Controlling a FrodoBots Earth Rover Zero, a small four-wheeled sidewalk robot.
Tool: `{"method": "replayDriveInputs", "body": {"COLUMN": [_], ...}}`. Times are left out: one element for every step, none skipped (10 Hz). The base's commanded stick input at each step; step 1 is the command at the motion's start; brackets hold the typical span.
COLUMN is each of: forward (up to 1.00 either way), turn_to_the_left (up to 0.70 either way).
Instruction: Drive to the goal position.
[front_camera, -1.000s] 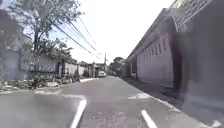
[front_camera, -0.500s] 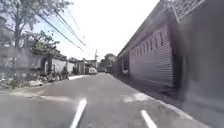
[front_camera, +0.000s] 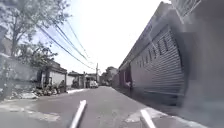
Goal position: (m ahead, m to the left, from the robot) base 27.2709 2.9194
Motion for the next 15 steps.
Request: {"method": "replayDriveInputs", "body": {"forward": [0.94,0.94,0.94,0.94,0.94,0.94,0.94,0.94,0.94,0.94,0.94,0.94,0.94,0.94,0.94], "turn_to_the_left": [0.00,0.00,0.00,0.00,0.00,0.00,-0.35,-0.37,-0.37,-0.37,-0.37,-0.31,-0.11,-0.01,0.00]}}
